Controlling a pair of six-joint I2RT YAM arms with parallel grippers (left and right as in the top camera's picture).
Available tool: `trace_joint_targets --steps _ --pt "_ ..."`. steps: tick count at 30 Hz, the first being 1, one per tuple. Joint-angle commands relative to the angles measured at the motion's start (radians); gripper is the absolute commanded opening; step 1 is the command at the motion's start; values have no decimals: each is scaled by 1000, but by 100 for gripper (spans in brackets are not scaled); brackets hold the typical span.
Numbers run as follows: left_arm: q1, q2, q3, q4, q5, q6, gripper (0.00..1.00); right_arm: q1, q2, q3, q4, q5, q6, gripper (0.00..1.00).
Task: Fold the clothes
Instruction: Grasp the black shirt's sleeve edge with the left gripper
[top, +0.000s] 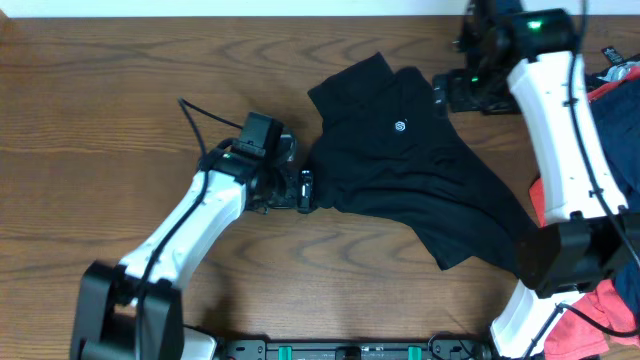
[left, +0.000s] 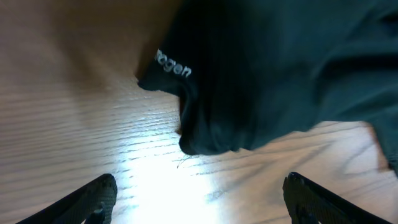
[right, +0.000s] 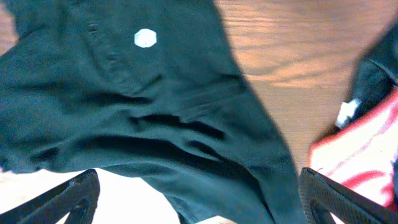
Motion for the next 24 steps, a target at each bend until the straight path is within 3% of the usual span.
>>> trace_joint_targets --steps 1,6,10,13,20,24 --pt "0 81 20 23 82 2 87 -30 -24 45 -21 -19 -8 99" --pt "0 151 20 66 159 2 71 -39 -58 92 -54 -24 -12 99" --pt "0 152 20 94 176 2 71 -27 -85 108 -69 -28 -18 99" --pt "0 154 20 111 203 2 77 -19 -103 110 -76 -32 -18 99" --pt "0 162 20 143 234 1 77 -16 -114 110 -114 -51 -18 99" --pt "0 169 20 169 239 1 61 -14 -114 110 -138 -51 -18 99"
